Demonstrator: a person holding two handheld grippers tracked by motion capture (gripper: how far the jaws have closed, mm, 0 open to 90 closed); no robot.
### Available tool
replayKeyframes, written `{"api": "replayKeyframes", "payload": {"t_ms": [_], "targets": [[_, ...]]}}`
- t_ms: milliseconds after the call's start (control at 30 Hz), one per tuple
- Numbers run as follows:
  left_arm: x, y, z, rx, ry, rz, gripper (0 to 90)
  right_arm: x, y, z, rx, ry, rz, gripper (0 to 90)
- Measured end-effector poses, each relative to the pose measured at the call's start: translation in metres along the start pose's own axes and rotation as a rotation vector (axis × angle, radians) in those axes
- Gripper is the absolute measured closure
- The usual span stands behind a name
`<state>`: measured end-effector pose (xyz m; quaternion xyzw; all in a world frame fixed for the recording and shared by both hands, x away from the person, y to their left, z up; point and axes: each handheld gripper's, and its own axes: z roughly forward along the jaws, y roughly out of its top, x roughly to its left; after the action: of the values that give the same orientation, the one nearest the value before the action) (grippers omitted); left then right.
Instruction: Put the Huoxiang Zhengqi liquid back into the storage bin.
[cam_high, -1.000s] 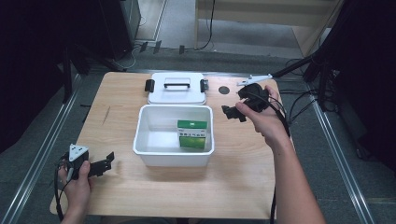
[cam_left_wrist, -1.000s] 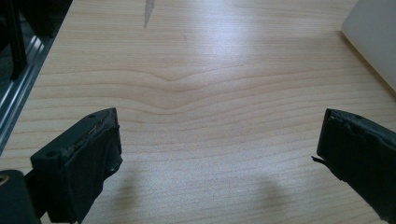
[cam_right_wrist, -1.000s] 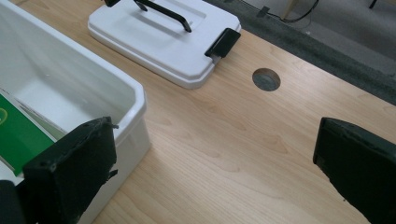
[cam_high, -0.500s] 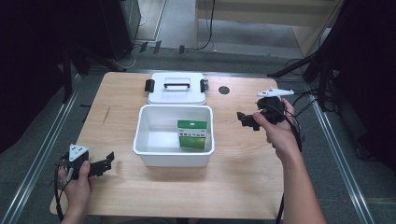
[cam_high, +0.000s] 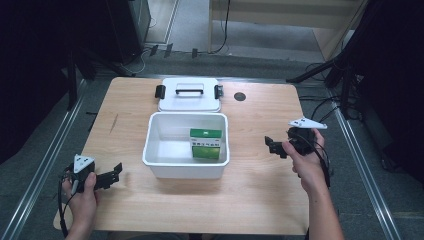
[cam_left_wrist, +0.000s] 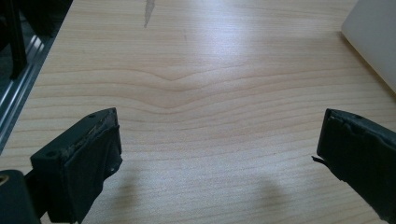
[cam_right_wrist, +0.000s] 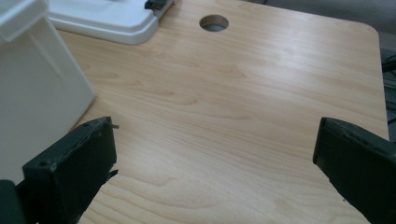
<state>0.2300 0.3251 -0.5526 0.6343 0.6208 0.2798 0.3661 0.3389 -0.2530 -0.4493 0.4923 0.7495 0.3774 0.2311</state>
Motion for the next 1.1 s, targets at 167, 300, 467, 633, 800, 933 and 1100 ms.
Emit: {"api": "replayKeyframes", "payload": {"t_ms": [167,300,467,633,800,933,1100], "targets": [[0.000,0.000,0.000,0.001,0.001,0.000,0.6,-0.007,-0.019,-0.004,-0.020,-0.013,0.015,0.0],[0.000,0.000,0.000,0.001,0.001,-0.001,0.5,-0.011,-0.032,-0.008,-0.042,-0.032,0.005,0.0],[0.000,0.000,0.000,-0.001,0.001,-0.004,0.6,-0.017,-0.046,-0.013,-0.065,-0.033,0.021,0.0],[0.000,0.000,0.000,-0.001,0.001,-0.003,0.6,-0.022,-0.061,-0.020,-0.081,-0.044,0.035,0.0],[0.000,0.000,0.000,-0.002,0.001,-0.004,0.6,-0.029,-0.081,-0.026,-0.096,-0.058,0.055,0.0],[0.000,0.000,0.000,-0.001,0.002,-0.005,0.6,-0.034,-0.095,-0.031,-0.104,-0.071,0.081,0.0],[0.000,0.000,0.000,-0.003,0.003,-0.006,0.6,-0.037,-0.110,-0.035,-0.101,-0.083,0.098,0.0]]}}
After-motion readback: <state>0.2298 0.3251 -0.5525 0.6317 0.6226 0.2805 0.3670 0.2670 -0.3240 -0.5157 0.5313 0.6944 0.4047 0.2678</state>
